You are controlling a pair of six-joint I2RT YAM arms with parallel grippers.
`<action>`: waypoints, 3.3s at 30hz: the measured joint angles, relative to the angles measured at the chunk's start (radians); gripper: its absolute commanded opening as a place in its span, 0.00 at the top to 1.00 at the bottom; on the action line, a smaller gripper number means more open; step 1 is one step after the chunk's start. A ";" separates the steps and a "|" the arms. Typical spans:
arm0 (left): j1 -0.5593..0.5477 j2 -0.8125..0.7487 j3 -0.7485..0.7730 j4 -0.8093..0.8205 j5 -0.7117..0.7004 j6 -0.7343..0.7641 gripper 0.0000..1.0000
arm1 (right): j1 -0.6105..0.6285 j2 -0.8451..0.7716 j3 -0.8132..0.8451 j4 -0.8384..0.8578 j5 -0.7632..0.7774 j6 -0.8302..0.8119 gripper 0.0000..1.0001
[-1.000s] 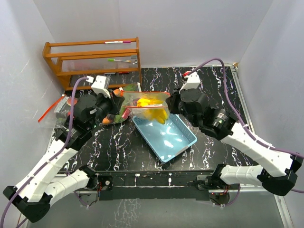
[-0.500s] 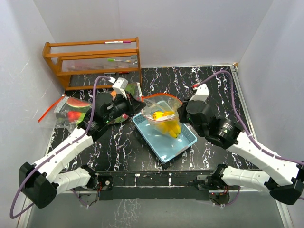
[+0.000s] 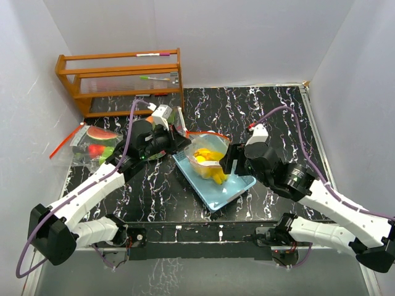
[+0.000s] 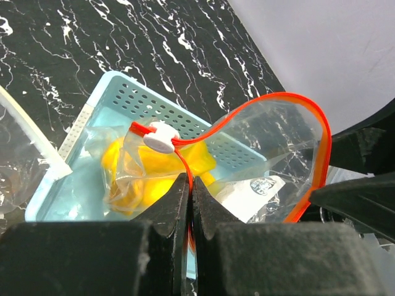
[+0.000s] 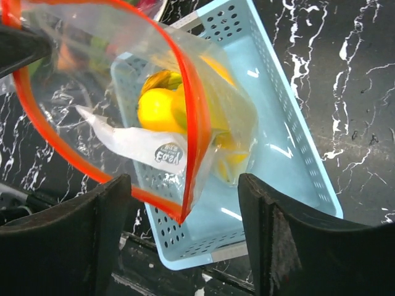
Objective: Place the food in the zip-top bag and seal the zipper
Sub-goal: Place the zipper food storage bag in the bin, then zip the zipper food storage bag.
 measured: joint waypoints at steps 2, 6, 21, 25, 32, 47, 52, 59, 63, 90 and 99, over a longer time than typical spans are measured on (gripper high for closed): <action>0.000 -0.003 -0.009 0.000 -0.008 0.005 0.92 | 0.000 -0.007 0.005 -0.005 -0.029 -0.005 0.20; 0.000 -0.004 -0.014 -0.018 -0.021 0.013 0.68 | 0.000 0.000 0.082 -0.029 -0.063 -0.045 0.18; 0.000 0.000 0.186 -0.141 -0.056 0.054 0.03 | 0.000 0.195 0.332 -0.013 -0.114 -0.236 0.11; 0.000 -0.045 0.236 -0.210 -0.139 0.074 0.03 | 0.000 0.233 0.358 -0.009 -0.126 -0.271 0.02; 0.000 -0.157 0.240 -0.381 -0.447 0.149 0.03 | 0.000 0.366 0.449 0.022 -0.157 -0.338 0.01; 0.000 -0.475 0.175 -0.649 -1.012 0.179 0.03 | 0.045 0.864 0.775 0.074 -0.207 -0.347 0.02; 0.000 -0.513 0.175 -0.663 -1.050 0.188 0.03 | 0.103 1.037 0.966 0.041 -0.134 -0.353 0.02; 0.000 -0.521 0.175 -0.664 -1.049 0.212 0.03 | 0.171 1.139 1.038 -0.047 0.031 -0.351 0.02; 0.000 -0.545 0.171 -0.661 -1.048 0.217 0.03 | 0.191 1.148 1.038 -0.086 0.117 -0.345 0.05; 0.000 -0.571 0.125 -0.582 -1.002 0.235 0.04 | 0.180 0.739 0.572 -0.056 0.202 -0.355 0.81; 0.000 -0.585 -0.064 -0.357 -0.780 0.287 0.04 | -0.048 0.362 0.348 0.150 -0.150 -0.446 0.58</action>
